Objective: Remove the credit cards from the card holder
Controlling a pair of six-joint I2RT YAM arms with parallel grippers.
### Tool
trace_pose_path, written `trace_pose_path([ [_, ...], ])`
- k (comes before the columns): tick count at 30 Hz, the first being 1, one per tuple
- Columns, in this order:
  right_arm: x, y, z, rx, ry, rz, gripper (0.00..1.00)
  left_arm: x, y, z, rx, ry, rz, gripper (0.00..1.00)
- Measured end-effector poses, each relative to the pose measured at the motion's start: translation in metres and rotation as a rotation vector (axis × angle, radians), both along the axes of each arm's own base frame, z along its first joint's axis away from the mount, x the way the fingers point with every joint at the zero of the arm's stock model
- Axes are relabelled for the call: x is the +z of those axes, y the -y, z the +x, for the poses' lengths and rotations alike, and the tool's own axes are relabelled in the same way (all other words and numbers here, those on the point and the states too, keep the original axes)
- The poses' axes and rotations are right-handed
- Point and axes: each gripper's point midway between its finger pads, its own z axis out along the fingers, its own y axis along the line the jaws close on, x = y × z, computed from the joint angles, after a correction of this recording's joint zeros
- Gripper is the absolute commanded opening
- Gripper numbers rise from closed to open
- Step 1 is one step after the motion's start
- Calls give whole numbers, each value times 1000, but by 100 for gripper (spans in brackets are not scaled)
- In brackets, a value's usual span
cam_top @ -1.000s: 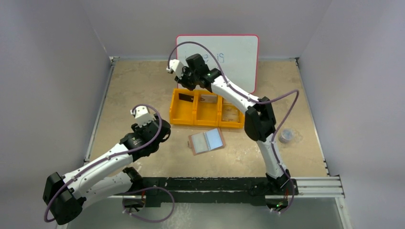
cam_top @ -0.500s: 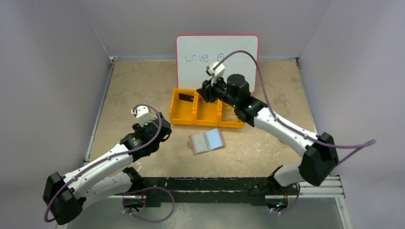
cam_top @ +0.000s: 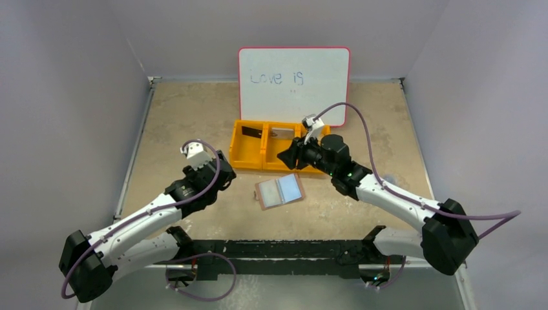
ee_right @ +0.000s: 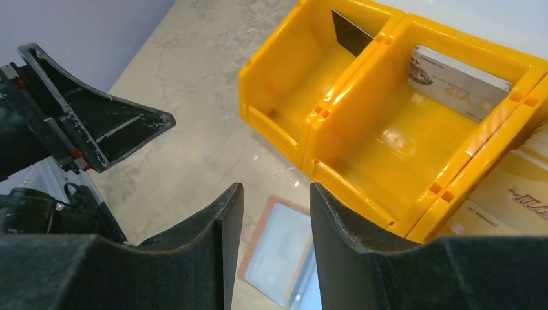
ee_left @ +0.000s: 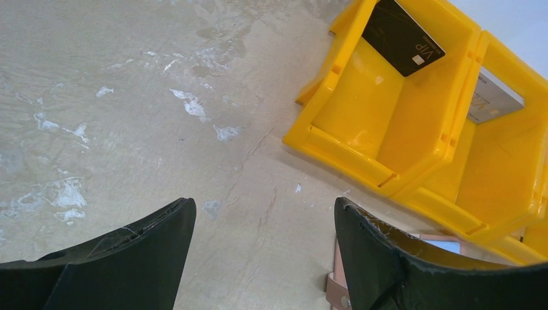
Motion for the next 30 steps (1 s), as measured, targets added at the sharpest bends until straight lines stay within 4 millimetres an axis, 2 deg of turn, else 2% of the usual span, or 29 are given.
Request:
trace_pose_path([
  [3,2,-3,-2,11,-10,18,45,0,1,0,-2,1,-4,79],
  [7,-6,-14,-14,35,-31,-1,46,0,2,0,-9,-3,-9,79],
  [10,-22,-28,-30,62,-55,-46,46,-4,6,-1,-23,-13,-21,79],
  [14,-59,-40,-50,72,-107,-153,46,-13,12,-4,-54,-35,-40,79],
  [17,-80,-40,-60,48,-141,-221,47,-20,18,-6,-83,-57,-47,79],
  [24,-89,-39,-66,11,-149,-257,47,-28,37,-4,-144,-80,-86,79],
  [30,-116,-34,-76,-17,-223,-283,47,-33,50,-4,-196,-99,-111,78],
])
